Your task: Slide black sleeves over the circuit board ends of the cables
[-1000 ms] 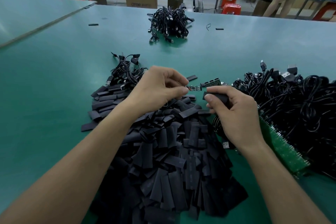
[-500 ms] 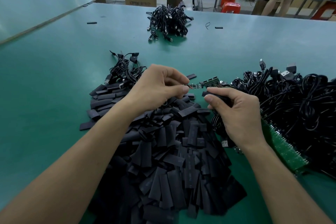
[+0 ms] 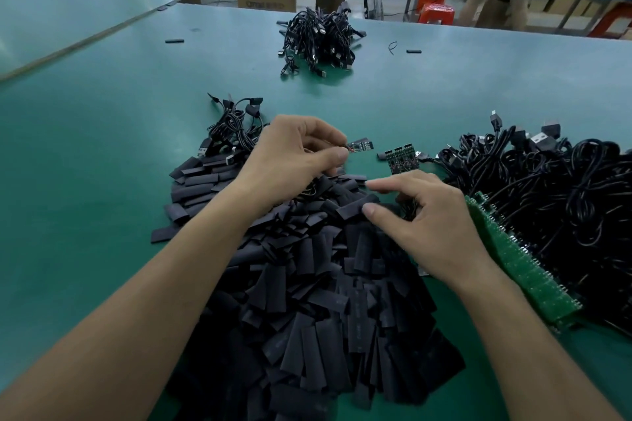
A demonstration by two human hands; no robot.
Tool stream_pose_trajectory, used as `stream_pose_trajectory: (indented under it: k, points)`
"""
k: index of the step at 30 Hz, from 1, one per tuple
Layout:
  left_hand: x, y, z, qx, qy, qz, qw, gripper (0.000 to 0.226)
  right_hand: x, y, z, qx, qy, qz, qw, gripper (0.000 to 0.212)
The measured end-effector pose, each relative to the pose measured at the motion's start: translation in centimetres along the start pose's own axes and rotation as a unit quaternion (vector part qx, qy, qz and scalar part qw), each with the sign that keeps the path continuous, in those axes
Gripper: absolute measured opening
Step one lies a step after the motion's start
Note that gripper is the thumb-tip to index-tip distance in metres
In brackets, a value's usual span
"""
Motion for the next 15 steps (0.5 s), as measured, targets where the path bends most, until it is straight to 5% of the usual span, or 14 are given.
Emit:
stream_pose_trajectory:
  k: [4, 7, 10, 15]
  points:
    - [0.02, 0.05, 0.08, -0.006, -0.002, -0.007, 1.000, 0.008, -0.01, -0.27, -0.03, -0.027, -0.094, 0.038, 0.995, 0.013]
    - [0.06, 0.10, 0.14, -0.009, -0.002, -0.012, 1.000, 0.009, -0.46, -0.20, 0.10, -0.025, -0.168, 0.037, 0.985, 0.036]
    - [0.02, 0.10, 0.17, -0.011, -0.002, -0.012, 1.000, 0.009, -0.74, 0.02, 0.04, -0.015, -0.186, 0.018, 0.982, 0.059]
    - [-0.05, 0.11, 0.27, -0.013, -0.006, -0.012, 1.000, 0.009, -0.81, 0.27, -0.05, -0.009, -0.185, -0.004, 0.983, 0.044]
Point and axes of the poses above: each hand's wrist, its own z-axis away from the middle knuckle, its own x-axis out of the palm, y = z × x, the point moved 1 cm from there along -z, towards the middle knuckle, and after that the axes turned 8 degrees about -x, right-handed, at the moved point
